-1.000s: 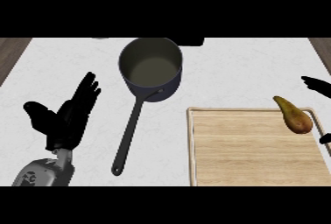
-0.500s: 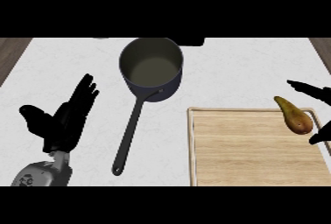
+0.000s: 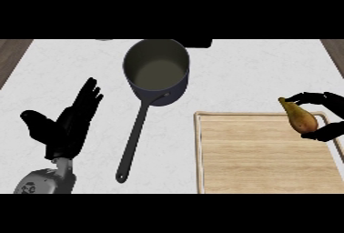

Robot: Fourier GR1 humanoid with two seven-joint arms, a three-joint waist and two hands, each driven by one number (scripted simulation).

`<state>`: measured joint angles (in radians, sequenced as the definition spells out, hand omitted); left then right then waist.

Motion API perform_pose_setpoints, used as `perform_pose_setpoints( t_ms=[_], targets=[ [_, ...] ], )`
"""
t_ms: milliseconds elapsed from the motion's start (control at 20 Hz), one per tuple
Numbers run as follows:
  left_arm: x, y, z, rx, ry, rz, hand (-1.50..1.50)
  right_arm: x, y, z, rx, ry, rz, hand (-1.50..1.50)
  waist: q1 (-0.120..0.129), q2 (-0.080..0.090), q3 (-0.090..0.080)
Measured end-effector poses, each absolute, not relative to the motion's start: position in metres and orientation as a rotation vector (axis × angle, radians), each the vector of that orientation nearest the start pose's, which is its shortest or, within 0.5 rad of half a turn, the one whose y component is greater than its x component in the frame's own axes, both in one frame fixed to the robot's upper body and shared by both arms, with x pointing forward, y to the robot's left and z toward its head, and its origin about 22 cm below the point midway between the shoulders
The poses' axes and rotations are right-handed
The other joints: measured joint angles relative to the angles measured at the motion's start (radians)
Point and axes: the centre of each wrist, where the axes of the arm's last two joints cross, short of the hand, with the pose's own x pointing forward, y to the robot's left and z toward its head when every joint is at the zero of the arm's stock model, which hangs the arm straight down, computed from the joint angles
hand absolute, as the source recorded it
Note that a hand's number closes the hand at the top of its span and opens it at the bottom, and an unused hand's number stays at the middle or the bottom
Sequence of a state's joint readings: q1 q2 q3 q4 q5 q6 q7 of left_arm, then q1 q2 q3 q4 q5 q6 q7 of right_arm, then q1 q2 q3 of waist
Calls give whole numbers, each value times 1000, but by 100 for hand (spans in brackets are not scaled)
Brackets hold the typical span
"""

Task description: Pick the pear from the tray and place it in the pot

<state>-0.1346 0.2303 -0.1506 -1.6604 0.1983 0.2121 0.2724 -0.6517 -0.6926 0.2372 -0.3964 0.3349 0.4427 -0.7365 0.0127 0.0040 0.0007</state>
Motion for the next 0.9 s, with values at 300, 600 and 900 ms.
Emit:
perform_pose_setpoints(
  t_ms=[300,600,900],
  targets=[
    [267,230,63,4,-1479,-16,0,345,-438,29,-134,-1400,1022,150,-1,-1,0],
    [266,233,58,24,-1460,-6,0,356,-399,8,-254,-1312,958,150,-28,-28,-18],
    [264,238,55,52,-1441,9,0,351,-375,-19,-463,-1120,858,150,-63,-67,-43]
  ],
)
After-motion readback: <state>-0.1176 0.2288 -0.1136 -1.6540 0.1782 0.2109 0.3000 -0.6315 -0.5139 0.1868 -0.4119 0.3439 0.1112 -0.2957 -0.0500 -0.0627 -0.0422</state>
